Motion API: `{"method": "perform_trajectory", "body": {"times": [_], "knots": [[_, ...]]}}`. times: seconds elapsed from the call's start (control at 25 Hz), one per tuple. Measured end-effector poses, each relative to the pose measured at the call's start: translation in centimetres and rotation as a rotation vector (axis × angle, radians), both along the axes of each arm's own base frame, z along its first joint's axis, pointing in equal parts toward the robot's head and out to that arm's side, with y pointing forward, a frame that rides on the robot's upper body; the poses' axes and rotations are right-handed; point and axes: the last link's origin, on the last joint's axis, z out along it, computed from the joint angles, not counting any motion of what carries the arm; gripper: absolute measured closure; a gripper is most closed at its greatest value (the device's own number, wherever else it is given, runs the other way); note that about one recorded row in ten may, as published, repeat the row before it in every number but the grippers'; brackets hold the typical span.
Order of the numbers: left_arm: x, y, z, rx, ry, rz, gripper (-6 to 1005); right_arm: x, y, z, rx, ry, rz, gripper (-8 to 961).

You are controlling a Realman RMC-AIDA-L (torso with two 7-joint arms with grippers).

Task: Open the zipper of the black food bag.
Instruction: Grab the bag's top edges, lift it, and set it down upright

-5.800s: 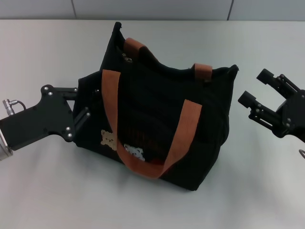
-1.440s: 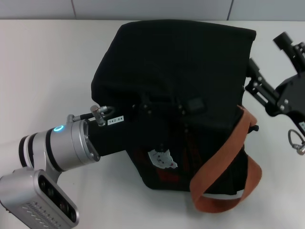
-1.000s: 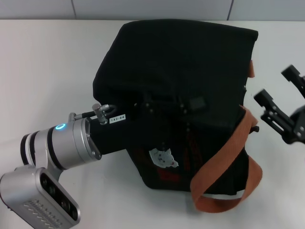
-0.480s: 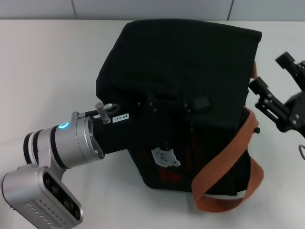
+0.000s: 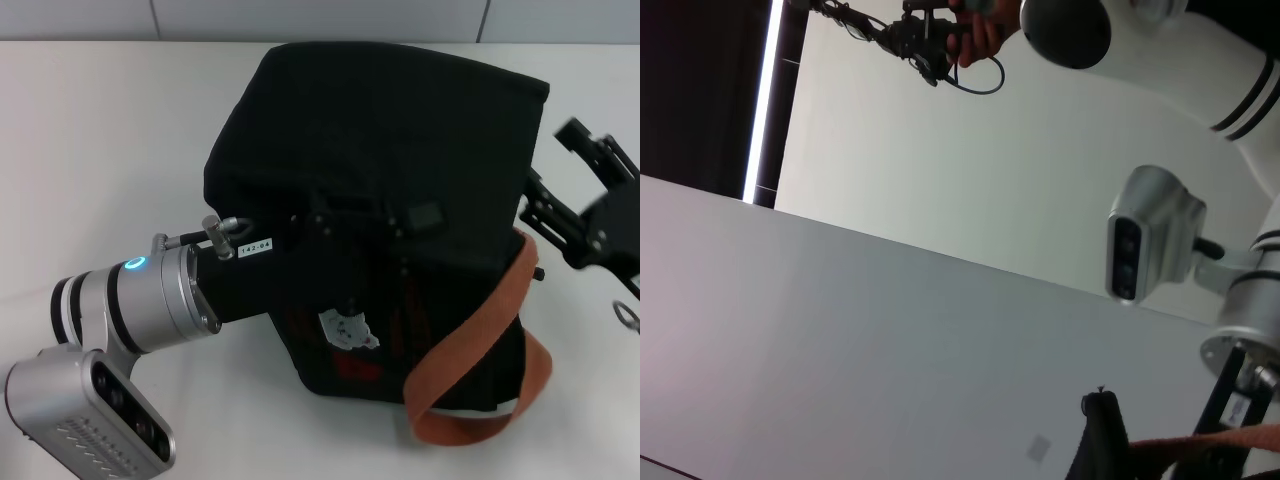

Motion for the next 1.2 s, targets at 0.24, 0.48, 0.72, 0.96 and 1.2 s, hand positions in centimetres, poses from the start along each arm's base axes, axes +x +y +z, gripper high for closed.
{"method": "perform_trajectory", "body": {"times": [0.24,0.48,0.72,0.96,1.2], "knots": [[0.1,0.4,-0.1,0.008,0.008,0.002,906,1.4,-2.7,0.0,-0.038,-0.045,0.011,119],[0.3,0.5,-0.1,0.009,0.008,-0.001,906,1.5,-4.0,0.9,0.031,-0.082,0.071,119],[0.3,0.5,-0.1,0.008,0.01,-0.001,906,1.5,-4.3,1.4,0.06,-0.073,0.084,119],[0.4,0.4,-0.2,0.005,0.008,-0.004,906,1.3,-2.8,0.6,0.099,-0.16,0.084,118],[0.4,0.4,-0.2,0.003,0.008,-0.007,906,0.6,-2.1,-0.1,0.114,-0.186,0.107,118]]}}
